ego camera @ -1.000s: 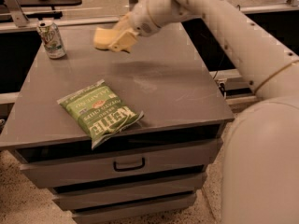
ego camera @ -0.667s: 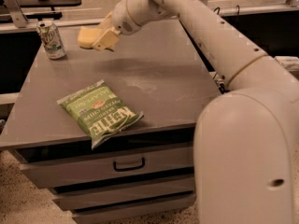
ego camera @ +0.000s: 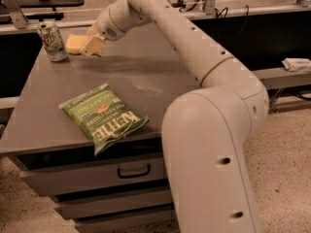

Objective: Move sponge near 7up can

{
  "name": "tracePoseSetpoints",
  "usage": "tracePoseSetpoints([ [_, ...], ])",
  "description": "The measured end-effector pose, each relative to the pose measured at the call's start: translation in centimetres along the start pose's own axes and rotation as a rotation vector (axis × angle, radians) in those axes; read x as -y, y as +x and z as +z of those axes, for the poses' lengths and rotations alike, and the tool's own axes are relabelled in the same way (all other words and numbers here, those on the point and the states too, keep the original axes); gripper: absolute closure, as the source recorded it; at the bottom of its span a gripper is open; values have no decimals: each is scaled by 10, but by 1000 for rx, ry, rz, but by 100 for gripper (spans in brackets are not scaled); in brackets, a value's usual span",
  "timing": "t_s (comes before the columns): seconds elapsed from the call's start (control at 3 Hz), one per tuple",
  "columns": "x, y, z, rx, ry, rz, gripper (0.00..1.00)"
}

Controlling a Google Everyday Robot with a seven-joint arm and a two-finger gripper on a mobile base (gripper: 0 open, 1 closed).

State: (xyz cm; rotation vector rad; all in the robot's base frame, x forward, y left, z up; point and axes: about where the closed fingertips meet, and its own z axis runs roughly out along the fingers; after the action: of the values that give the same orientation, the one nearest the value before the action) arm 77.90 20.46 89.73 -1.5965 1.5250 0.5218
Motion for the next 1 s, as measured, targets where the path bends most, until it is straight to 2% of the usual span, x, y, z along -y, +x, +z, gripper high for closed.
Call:
tracePoseSetpoints([
  [0.33, -1, 0, 18, -6, -22, 11, 83],
  [1.0, 1, 8, 33, -24, -34, 25, 36],
])
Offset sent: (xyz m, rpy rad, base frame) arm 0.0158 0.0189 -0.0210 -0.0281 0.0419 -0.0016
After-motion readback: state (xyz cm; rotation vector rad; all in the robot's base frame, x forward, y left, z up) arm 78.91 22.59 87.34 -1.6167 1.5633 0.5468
